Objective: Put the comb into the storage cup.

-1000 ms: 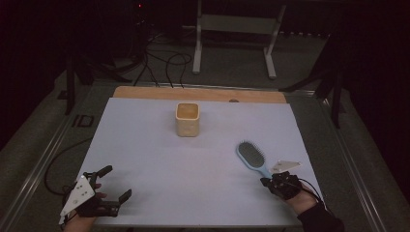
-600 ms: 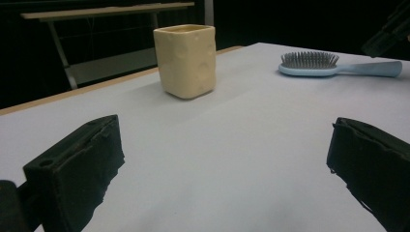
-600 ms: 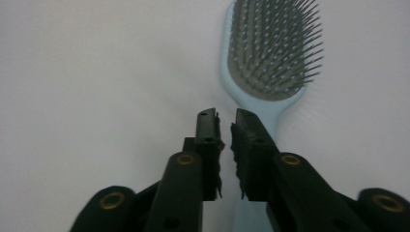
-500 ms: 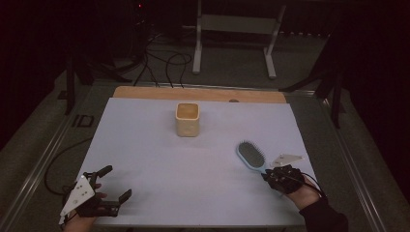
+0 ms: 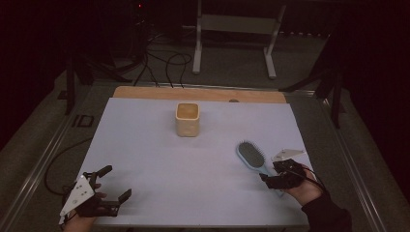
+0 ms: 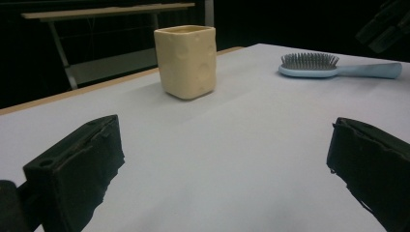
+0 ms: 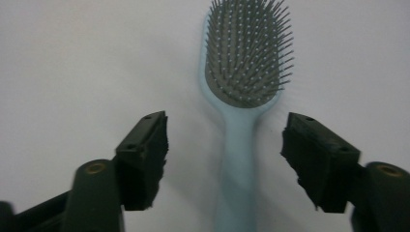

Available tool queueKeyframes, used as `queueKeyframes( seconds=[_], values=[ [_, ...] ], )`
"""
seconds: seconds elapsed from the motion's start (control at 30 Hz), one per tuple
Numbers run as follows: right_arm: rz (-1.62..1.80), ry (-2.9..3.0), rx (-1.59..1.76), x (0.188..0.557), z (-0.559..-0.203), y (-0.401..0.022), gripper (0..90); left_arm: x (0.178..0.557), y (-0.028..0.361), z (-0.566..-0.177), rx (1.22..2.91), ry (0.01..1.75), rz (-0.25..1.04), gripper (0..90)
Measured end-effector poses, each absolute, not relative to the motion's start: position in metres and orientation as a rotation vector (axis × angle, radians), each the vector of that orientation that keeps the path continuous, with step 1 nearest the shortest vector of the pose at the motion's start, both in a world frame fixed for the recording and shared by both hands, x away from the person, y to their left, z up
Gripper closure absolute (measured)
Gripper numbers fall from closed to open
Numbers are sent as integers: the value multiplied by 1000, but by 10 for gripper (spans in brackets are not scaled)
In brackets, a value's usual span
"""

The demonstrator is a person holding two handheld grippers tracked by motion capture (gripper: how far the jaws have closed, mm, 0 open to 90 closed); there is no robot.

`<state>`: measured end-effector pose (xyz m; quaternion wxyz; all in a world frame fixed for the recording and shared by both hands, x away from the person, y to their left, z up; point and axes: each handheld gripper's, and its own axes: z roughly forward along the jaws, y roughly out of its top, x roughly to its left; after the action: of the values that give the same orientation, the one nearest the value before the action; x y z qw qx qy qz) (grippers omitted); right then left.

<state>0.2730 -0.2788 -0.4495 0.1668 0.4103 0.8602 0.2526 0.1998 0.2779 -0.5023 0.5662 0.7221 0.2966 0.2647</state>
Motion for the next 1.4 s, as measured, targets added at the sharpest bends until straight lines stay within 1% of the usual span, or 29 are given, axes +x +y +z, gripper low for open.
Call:
queueKeyframes(
  seconds=[0.17,0.23,0.43,0.47,0.5,1.13,1.27,1.3,1.4],
  values=[
    [668,2470,1155,279,-453,-276,308,200,278,-502,1699,700,620,0],
    [649,2477,1162,282,-455,-275,292,200,278,-503,1698,701,620,0],
    [579,2502,1255,296,-462,-273,121,200,278,-503,1701,700,622,0],
    [579,2502,1255,296,-462,-273,121,200,278,-503,1701,700,622,0],
    [560,2522,1281,300,-464,-272,82,200,278,-503,1703,701,621,0],
    [413,2579,1353,322,-481,-269,80,200,278,-503,1701,702,618,0],
    [394,2597,1373,326,-483,-269,94,200,278,-502,1700,703,618,0],
    [376,2600,1371,327,-483,-268,124,200,278,-502,1700,703,617,0],
    [345,2601,1376,329,-484,-267,127,200,278,-502,1698,704,614,0]
  ],
)
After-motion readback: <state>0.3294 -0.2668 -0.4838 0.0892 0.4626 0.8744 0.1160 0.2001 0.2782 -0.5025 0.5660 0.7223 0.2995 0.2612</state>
